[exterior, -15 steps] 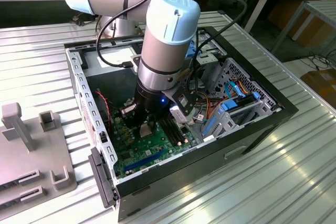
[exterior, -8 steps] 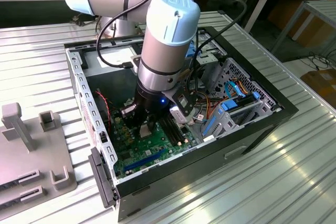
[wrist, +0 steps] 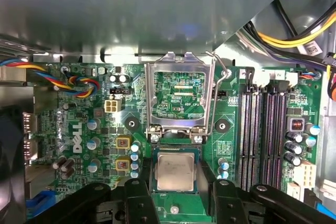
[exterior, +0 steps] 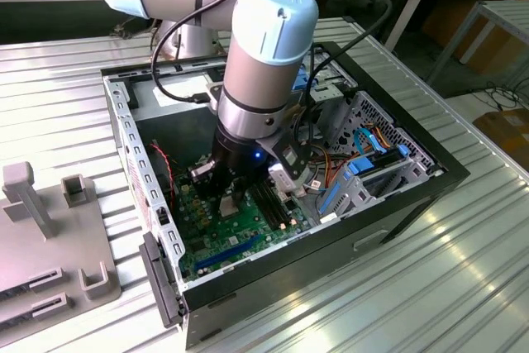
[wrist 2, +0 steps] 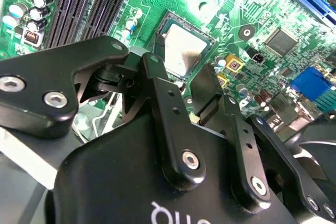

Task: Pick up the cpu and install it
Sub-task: 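Place the cpu into insertion slot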

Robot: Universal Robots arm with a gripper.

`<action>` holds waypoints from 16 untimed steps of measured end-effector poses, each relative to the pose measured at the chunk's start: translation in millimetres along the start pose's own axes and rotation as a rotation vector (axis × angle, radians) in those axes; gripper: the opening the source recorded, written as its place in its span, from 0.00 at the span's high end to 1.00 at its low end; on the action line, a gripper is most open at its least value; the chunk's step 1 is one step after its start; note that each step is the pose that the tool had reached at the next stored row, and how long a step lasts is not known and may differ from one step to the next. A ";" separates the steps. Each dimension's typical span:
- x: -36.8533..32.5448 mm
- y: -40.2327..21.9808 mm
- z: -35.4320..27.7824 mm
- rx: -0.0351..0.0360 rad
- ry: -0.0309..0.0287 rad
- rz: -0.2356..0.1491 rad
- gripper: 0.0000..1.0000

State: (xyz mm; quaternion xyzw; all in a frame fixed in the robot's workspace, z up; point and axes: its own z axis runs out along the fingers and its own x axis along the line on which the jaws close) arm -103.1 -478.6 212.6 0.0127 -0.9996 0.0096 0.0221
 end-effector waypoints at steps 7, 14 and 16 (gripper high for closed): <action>-3.8 -0.2 -0.2 0.0001 0.0007 0.000 0.61; -3.4 -0.3 -9.7 0.0000 0.0005 0.000 0.82; -3.2 -0.3 -9.9 0.0000 0.0006 0.000 0.89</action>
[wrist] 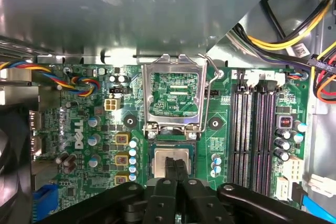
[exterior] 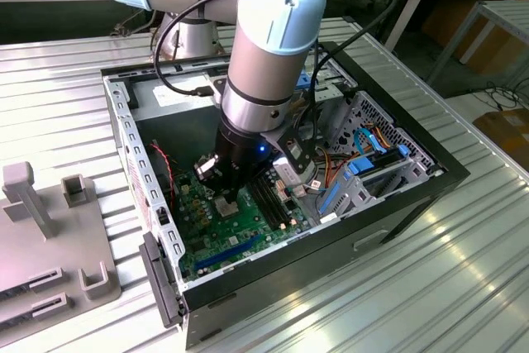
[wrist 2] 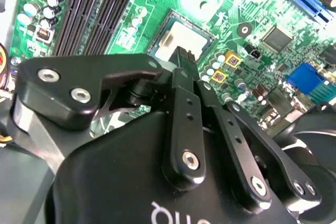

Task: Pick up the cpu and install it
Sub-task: 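Place the cpu into insertion slot, then close the cpu cover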

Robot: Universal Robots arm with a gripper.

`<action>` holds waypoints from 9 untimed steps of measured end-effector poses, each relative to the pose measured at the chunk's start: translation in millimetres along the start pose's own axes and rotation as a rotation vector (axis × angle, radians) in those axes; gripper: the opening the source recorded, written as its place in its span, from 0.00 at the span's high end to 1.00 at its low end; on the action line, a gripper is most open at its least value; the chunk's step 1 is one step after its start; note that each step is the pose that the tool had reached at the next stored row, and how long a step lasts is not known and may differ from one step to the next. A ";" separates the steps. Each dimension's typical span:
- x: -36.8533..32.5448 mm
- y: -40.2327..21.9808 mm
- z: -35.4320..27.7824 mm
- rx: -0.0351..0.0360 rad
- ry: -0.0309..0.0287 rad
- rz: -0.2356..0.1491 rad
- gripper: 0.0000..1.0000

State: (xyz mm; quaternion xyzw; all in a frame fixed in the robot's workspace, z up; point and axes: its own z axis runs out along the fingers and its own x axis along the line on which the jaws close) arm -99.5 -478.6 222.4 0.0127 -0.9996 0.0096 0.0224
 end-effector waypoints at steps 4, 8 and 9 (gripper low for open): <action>0.1 0.0 -0.1 0.0001 0.0000 0.000 0.89; 0.5 0.0 0.0 0.0001 0.0001 0.000 0.89; 0.5 0.0 0.0 0.0001 0.0000 0.000 0.89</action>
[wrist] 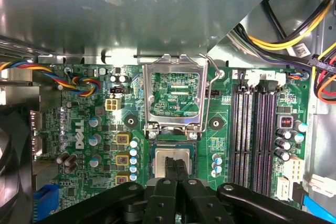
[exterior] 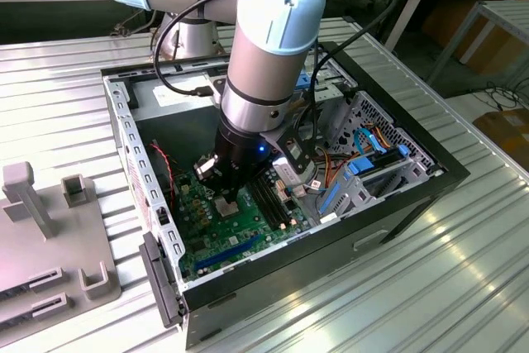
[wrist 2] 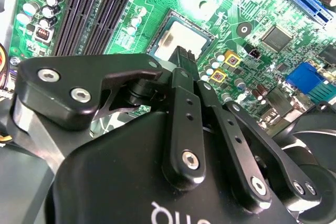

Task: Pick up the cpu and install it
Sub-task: 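Close the cpu cover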

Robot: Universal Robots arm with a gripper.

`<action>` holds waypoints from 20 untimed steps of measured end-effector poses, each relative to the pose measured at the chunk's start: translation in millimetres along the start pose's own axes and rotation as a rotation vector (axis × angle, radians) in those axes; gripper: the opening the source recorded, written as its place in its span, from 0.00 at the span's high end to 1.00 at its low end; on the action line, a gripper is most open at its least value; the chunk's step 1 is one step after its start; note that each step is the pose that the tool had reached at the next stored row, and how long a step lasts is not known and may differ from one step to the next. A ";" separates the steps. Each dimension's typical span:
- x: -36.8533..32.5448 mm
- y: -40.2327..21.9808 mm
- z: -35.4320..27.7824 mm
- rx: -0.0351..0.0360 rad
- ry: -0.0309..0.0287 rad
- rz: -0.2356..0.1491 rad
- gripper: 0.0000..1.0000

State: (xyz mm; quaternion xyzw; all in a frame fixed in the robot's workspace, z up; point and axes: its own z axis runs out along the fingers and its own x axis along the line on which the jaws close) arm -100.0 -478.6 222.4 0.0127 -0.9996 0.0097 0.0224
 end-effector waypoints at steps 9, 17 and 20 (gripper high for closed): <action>-1.6 -0.1 -0.1 0.0001 -0.0001 -0.002 0.89; -7.9 0.6 -28.9 -0.0005 0.0010 -0.073 0.89; -9.3 0.6 -28.9 0.0014 0.0005 -0.109 0.89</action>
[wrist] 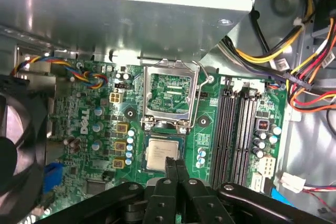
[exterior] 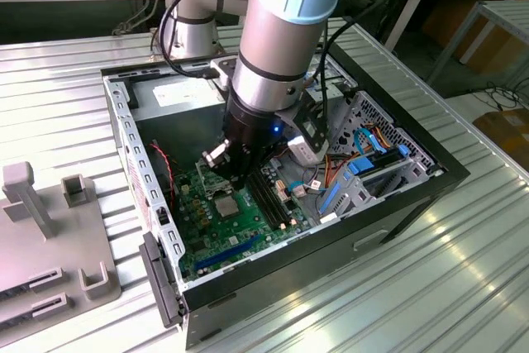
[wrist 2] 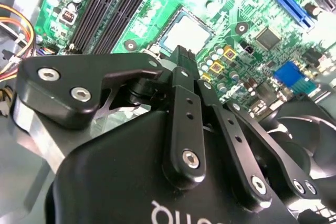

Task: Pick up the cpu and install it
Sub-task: 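Close the cpu cover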

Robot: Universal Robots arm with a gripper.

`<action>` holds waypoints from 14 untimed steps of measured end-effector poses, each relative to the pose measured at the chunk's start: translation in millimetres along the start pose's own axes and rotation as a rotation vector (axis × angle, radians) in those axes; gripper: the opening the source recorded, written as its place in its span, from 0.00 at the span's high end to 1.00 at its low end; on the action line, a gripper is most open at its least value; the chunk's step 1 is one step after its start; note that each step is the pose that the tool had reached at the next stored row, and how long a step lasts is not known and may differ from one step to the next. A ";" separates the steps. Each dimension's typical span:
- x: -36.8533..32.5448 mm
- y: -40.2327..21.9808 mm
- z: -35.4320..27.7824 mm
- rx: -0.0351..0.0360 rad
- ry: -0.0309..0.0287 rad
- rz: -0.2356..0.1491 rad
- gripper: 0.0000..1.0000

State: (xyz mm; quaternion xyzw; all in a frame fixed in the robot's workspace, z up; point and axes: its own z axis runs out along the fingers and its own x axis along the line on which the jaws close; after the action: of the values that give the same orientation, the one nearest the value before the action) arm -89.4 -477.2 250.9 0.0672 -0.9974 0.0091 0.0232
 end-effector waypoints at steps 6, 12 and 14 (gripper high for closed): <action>-0.3 0.0 0.4 0.0055 -0.0017 -0.115 0.89; -7.8 -0.7 0.3 0.0092 -0.0026 -0.201 0.89; -13.7 -0.1 0.0 0.0094 -0.0021 -0.209 0.89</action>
State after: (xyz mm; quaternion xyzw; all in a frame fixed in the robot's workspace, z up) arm -75.9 -475.5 250.3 0.1708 -0.9850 0.0112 0.0226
